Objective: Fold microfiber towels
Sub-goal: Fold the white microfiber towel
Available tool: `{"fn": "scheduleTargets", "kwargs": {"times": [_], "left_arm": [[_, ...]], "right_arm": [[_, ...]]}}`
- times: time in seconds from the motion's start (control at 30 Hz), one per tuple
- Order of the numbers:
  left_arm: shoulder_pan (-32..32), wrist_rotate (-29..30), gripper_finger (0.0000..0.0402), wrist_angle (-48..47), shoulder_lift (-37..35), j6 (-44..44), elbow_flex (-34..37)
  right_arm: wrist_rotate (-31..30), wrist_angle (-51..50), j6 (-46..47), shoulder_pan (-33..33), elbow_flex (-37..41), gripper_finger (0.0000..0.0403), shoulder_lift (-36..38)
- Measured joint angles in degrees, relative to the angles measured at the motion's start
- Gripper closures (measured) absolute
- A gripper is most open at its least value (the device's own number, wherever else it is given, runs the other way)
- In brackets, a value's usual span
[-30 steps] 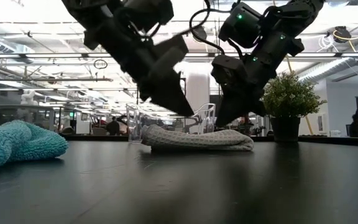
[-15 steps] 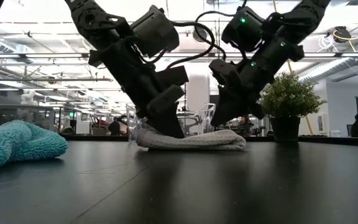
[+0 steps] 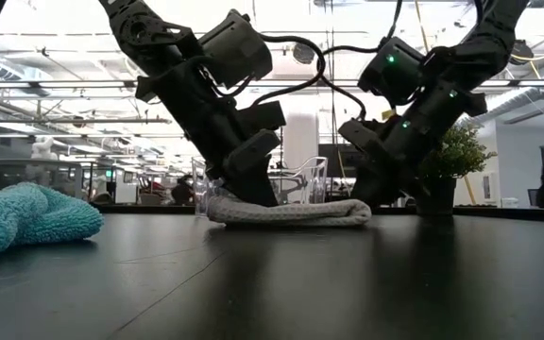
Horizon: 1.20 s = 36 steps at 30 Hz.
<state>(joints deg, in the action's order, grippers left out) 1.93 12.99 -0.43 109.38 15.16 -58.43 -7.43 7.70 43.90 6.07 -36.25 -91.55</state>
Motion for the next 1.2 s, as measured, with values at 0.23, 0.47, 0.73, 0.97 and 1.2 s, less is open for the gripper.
{"fn": "scheduleTargets", "kwargs": {"times": [0.23,0.47,0.73,0.97,1.2], "left_arm": [[0.0,0.0,0.0325,-0.7,0.0,0.2,0.0],[0.0,0.0,0.0325,-0.3,0.0,1.5,0.0],[0.0,0.1,0.0325,0.1,0.0,2.0,0.0],[0.1,0.0,0.0325,0.0,0.0,3.2,0.0],[0.1,-0.5,0.0325,-0.6,0.0,3.8,0.0]], "right_arm": [[7.3,1.3,0.7,-0.5,0.2,0.0403,7.6],[6.1,5.5,3.8,-5.2,0.2,0.0403,6.5],[7.2,14.4,6.9,-7.2,0.2,0.0403,-2.1],[10.9,12.7,8.3,-9.1,0.0,0.0403,-5.1],[13.0,5.5,5.6,-9.6,0.0,0.0403,-1.5]]}}
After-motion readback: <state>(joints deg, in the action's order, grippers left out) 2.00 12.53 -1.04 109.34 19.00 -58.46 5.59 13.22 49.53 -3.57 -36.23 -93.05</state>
